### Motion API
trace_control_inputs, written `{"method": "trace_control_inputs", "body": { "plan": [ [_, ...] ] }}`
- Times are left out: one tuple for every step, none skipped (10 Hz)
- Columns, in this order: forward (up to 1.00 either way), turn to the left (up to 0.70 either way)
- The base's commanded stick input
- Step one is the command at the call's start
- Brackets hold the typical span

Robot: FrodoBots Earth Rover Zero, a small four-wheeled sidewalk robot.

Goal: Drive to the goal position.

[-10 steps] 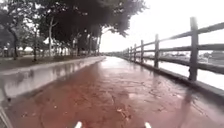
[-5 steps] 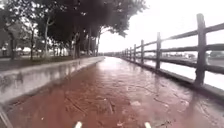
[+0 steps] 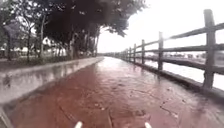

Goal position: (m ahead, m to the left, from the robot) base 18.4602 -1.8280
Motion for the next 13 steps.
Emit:
{"method": "trace_control_inputs", "body": {
  "plan": [
    [0.5,0.0],
    [0.5,0.0],
    [0.5,0.0],
    [0.5,0.0],
    [0.5,0.0],
    [0.5,0.0],
    [0.5,0.0],
    [0.5,0.0],
    [0.5,0.0],
    [0.5,0.0],
    [0.5,0.0],
    [0.5,0.0],
    [0.5,0.0]
  ]
}}
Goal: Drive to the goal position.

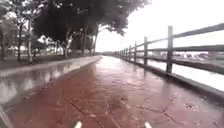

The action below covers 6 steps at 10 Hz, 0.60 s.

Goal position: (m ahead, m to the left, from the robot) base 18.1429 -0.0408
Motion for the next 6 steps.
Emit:
{"method": "trace_control_inputs", "body": {
  "plan": [
    [0.5,0.0],
    [0.5,0.0],
    [0.5,0.0],
    [0.5,0.0],
    [0.5,0.0],
    [0.5,0.0]
  ]
}}
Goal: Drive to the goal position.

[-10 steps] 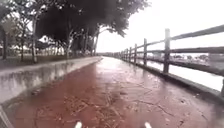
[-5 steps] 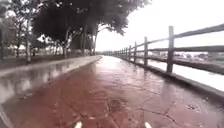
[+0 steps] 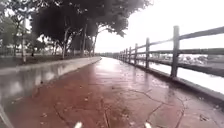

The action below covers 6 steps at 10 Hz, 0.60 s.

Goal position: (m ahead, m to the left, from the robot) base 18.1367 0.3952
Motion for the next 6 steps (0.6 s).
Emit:
{"method": "trace_control_inputs", "body": {
  "plan": [
    [0.5,0.0],
    [0.5,0.0],
    [0.5,0.0],
    [0.5,0.0],
    [0.5,0.0],
    [0.5,0.0]
  ]
}}
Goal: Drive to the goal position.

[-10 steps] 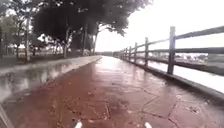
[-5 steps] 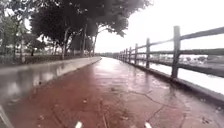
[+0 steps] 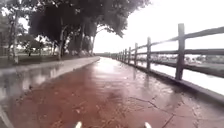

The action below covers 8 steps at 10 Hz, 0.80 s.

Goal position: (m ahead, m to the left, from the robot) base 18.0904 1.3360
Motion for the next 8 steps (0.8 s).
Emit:
{"method": "trace_control_inputs", "body": {
  "plan": [
    [0.5,0.0],
    [0.5,0.0],
    [0.5,0.0],
    [0.5,0.0],
    [0.5,0.0],
    [0.5,0.0],
    [0.5,0.0],
    [0.5,0.0]
  ]
}}
